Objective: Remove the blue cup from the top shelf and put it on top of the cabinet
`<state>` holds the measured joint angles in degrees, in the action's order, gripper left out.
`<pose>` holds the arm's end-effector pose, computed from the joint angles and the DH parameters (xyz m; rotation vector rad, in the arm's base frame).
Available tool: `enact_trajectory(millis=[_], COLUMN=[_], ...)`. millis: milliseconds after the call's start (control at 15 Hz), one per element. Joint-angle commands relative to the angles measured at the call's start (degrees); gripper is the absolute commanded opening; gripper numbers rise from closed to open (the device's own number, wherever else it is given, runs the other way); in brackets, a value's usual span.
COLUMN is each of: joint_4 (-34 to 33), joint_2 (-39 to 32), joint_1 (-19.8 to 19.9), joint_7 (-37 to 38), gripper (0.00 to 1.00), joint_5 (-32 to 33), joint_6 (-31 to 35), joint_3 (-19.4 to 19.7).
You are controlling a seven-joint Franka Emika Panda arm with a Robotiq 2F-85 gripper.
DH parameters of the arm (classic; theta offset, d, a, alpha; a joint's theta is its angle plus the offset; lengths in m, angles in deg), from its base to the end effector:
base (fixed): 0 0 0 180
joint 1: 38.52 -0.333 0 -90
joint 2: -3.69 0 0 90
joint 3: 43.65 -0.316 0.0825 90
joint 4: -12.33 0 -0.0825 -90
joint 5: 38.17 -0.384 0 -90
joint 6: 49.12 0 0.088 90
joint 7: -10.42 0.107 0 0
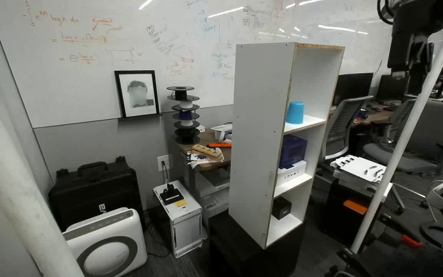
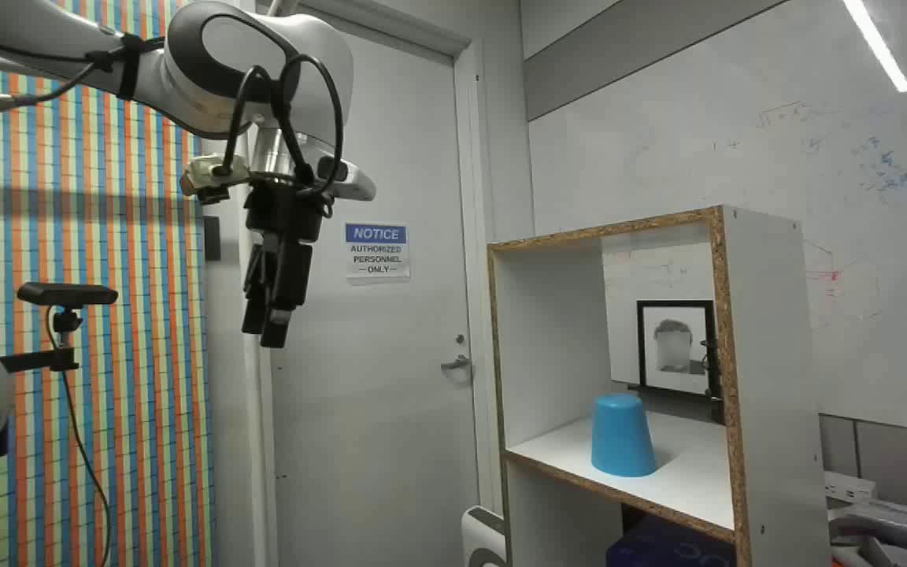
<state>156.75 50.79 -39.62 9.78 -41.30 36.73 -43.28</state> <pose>0.2809 0.0095 0.5193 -3.0670 -0.0382 0.3082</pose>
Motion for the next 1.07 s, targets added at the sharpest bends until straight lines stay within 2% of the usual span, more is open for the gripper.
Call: enact_trajectory(millis=[0,267,333,400,733,1000], joint_4=[-0.3,-0.6,2.3,3.6,9.9,13.2], joint_2=[0.0,0.2,3.6,4.2,5.4,1.8], joint_1=[0.2,0.2,-0.2,-0.4,0.8,1.1], joint_7=[-0.2,-0.2,-2.0,-3.5,-13.1,-16.4], gripper=[1.0,1.0,1.0,1.0,1.0,1.0], joint_5=[-0.1,-0.1,2.3,3.5,12.3,11.1], joint_6=[-0.1,-0.1,5.6,7.9,25.1,44.5], joint_3=[-0.2,-0.2,-1.1,-0.7,5.8,12.3])
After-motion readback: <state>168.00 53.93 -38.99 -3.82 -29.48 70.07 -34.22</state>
